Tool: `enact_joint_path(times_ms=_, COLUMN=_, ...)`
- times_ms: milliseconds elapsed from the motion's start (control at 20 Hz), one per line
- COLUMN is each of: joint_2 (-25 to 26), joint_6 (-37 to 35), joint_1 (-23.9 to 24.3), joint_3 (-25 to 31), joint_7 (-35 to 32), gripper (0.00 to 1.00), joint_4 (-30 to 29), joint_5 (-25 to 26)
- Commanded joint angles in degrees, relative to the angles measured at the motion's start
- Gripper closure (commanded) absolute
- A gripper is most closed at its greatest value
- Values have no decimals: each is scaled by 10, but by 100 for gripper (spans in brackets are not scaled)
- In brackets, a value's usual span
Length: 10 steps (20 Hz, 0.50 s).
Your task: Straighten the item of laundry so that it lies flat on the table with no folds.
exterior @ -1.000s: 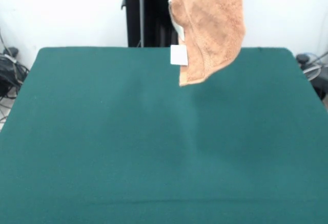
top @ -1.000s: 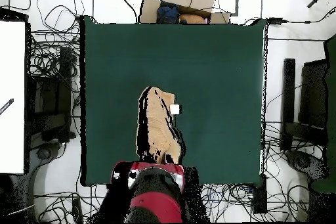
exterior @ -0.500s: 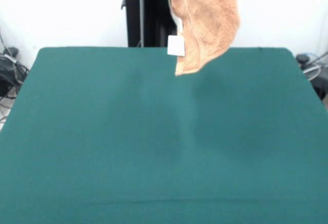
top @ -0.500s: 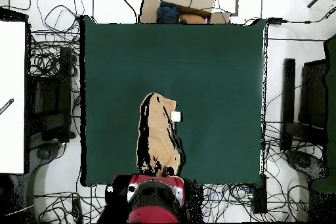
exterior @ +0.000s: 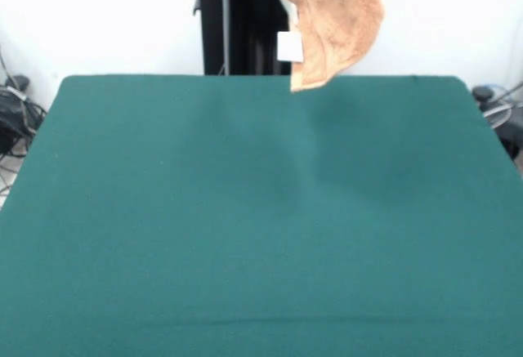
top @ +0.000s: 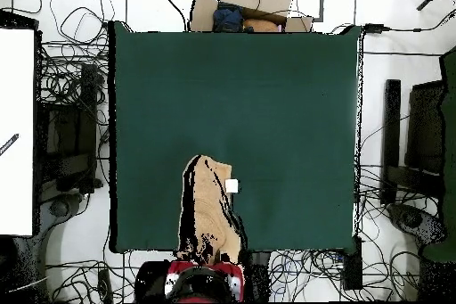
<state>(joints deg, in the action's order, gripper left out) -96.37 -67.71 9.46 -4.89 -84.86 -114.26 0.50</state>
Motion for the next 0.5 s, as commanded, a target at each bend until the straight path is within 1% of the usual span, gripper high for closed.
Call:
enact_joint_path(times_ms=50, joint_2=-47, joint_6=-72, joint_1=-12, joint_3=-75, joint_7=38, gripper=100, joint_4=-117, joint_5=28)
enact_joint_path(times_ms=300, joint_2=-30, joint_6=-72, joint_1=-9, joint_3=-75, joint_7=45, gripper=100, joint_4=-138, joint_5=19)
enact_joint_path(times_ms=500, joint_2=-11, joint_6=-71, joint_1=-4, joint_3=-69, joint_7=49, gripper=100, joint_4=-147, joint_5=23)
